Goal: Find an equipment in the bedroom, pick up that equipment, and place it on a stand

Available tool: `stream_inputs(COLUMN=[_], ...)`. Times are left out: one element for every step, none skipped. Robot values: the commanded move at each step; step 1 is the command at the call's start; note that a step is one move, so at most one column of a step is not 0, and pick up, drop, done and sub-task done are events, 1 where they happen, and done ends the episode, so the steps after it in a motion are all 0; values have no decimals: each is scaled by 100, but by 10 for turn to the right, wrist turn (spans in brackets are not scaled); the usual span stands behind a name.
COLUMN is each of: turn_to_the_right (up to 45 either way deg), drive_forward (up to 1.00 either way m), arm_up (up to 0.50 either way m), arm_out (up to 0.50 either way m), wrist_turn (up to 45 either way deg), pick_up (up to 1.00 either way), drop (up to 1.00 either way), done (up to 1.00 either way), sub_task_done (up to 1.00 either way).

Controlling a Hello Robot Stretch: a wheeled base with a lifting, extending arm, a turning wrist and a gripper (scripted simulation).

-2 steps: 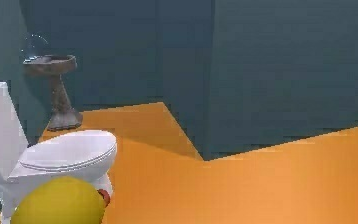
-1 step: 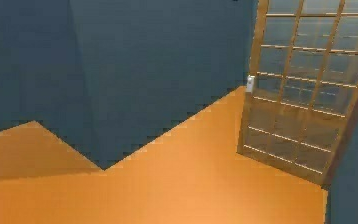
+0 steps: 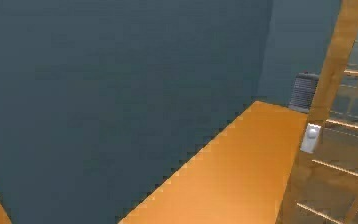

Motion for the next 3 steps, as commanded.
stream_inputs(turn_to_the_right=[0, 330, 30], drive_forward=[100, 0, 0], arm_up=[0, 0, 0], arm_out=[0, 0, 0], wrist_turn=[0, 0, 0], pick_up=[0, 0, 0], drop=[0, 0, 0], done=[0, 0, 0], sub_task_done=[0, 0, 0])
